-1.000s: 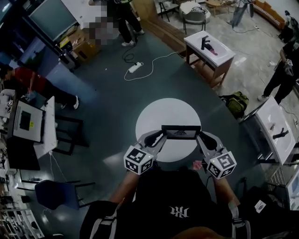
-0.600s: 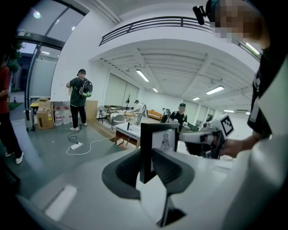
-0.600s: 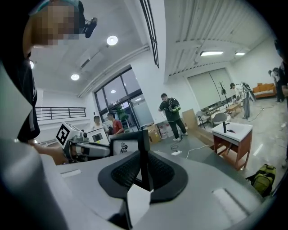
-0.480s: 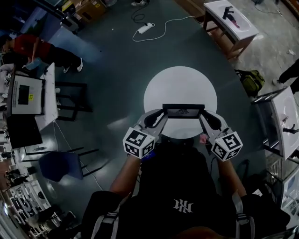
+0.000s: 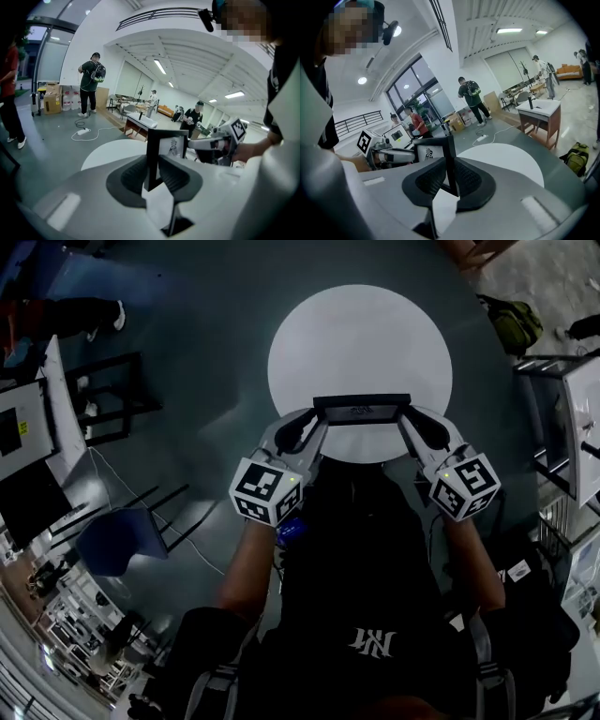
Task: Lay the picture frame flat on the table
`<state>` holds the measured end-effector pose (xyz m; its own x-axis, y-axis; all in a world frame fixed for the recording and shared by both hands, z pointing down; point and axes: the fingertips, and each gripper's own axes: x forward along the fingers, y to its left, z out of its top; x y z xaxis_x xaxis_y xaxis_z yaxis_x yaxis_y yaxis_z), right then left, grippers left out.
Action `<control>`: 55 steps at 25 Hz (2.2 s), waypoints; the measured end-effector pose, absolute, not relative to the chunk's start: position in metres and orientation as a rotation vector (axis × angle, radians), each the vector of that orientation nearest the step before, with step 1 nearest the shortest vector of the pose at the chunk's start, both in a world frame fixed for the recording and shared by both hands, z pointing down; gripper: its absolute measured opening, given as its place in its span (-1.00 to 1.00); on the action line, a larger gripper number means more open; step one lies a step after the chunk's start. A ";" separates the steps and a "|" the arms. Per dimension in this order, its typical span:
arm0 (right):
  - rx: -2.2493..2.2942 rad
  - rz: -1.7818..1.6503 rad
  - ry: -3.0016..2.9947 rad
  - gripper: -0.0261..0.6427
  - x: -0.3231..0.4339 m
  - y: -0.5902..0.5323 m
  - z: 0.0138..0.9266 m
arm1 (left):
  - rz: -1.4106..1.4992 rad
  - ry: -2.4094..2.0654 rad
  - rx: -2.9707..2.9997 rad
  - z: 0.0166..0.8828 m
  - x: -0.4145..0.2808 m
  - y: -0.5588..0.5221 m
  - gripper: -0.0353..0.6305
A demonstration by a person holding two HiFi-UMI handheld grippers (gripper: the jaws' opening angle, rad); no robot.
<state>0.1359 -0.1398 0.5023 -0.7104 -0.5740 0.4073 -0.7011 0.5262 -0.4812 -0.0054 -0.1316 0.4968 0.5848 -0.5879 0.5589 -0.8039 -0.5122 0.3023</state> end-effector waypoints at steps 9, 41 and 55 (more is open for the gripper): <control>1.072 1.073 -2.496 -0.77 0.131 -0.133 0.598 | 0.566 -1.049 2.215 0.590 -0.010 -0.118 -0.68; 1.042 0.979 -2.329 -0.76 0.080 -0.122 0.727 | 0.566 -1.079 2.110 0.728 -0.059 -0.125 -0.65; 1.073 0.900 -2.294 -0.75 0.081 -0.116 0.737 | 0.617 -1.087 2.112 0.738 -0.054 -0.118 -0.64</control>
<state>0.0814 -0.1161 0.7371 -0.5964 -0.5002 0.6278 -0.7937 0.4845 -0.3679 -0.0545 -0.1185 0.7380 0.5399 -0.5164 0.6647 -0.8354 -0.4250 0.3484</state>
